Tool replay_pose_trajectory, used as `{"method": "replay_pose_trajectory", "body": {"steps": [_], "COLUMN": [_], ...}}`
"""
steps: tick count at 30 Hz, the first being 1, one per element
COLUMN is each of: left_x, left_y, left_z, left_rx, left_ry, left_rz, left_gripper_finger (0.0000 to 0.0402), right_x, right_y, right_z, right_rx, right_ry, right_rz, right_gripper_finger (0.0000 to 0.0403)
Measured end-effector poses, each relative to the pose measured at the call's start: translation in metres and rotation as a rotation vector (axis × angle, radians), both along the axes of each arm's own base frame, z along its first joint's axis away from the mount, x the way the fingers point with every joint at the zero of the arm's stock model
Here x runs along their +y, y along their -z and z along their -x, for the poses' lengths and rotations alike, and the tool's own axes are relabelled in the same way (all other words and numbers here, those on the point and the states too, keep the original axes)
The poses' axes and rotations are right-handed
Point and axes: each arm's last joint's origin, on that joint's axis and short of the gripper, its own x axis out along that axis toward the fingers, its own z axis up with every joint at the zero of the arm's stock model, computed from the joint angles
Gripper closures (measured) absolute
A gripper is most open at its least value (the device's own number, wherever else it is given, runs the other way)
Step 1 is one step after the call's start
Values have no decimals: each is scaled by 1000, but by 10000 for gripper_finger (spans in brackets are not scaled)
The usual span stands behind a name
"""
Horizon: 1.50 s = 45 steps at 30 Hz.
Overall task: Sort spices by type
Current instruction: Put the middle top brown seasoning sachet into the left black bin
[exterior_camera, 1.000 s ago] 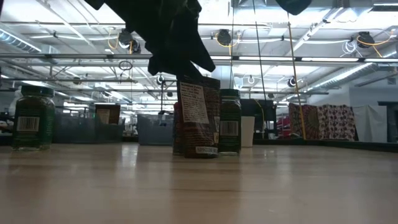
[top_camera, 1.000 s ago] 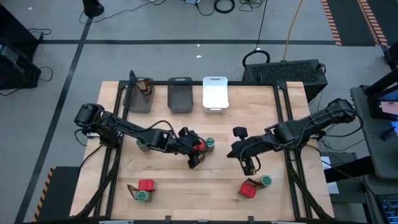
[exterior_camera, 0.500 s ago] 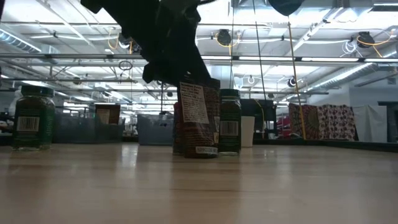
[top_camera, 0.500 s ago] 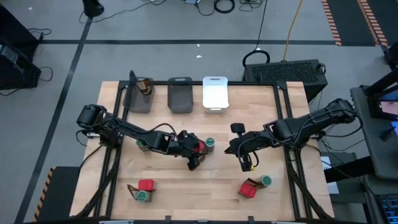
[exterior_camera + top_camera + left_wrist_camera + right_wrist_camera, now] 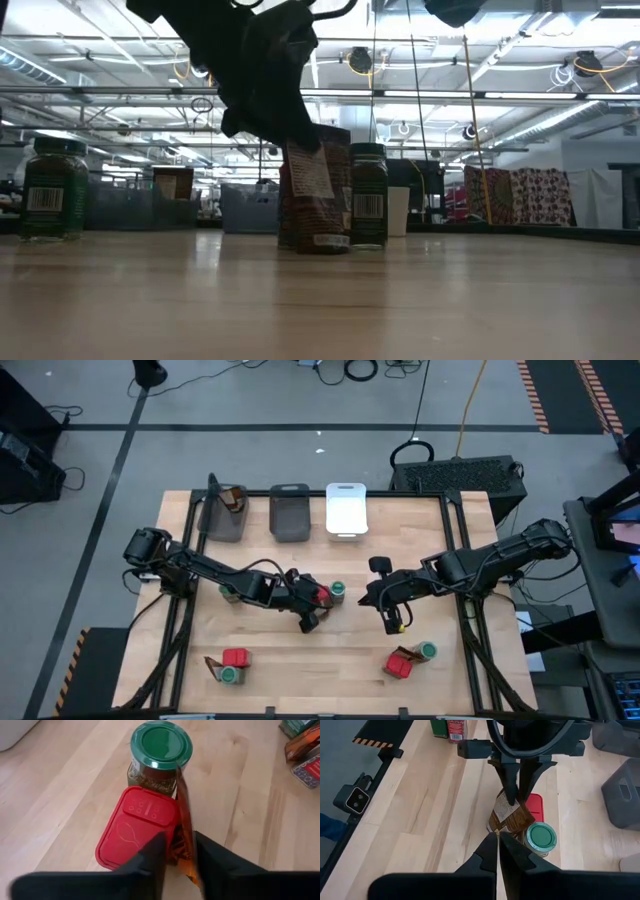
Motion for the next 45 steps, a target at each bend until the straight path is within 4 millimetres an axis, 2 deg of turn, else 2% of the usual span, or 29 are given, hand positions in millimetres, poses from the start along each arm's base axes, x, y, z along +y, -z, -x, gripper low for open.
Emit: {"method": "replay_pose_trajectory", "body": {"steps": [4, 9, 13, 18, 24, 32, 38, 45], "left_x": [0, 1, 1, 4, 13, 45, 69, 97], "left_y": [0, -7, -29, -61, -107, -152, -160, -154], "left_z": [0, -2, 2, 16, 47, 104, 140, 178], "left_rx": [-4, -48, -142, -226, -344, -414, -358, -145], "left_ry": [0, 10, 39, 73, 79, -77, -188, -255], "left_rz": [1, 9, 31, 72, 79, 16, -37, -165], "left_gripper_finger": [389, 396, 398, 399, 400, 401, 401, 401], "right_x": [0, 0, 0, -1, -1, -5, -14, -18], "right_y": [0, 0, 1, 2, 2, 0, -4, -7], "right_z": [0, 0, 1, 2, 2, 5, 16, 16], "right_rx": [-1, -1, 8, 18, 14, 24, 53, 32], "right_ry": [4, 0, -14, -34, -64, -102, -119, -105], "right_rz": [3, 8, 26, 52, 86, 132, 175, 178], "right_gripper_finger": [403, 403, 403, 403, 403, 403, 403, 403]}}
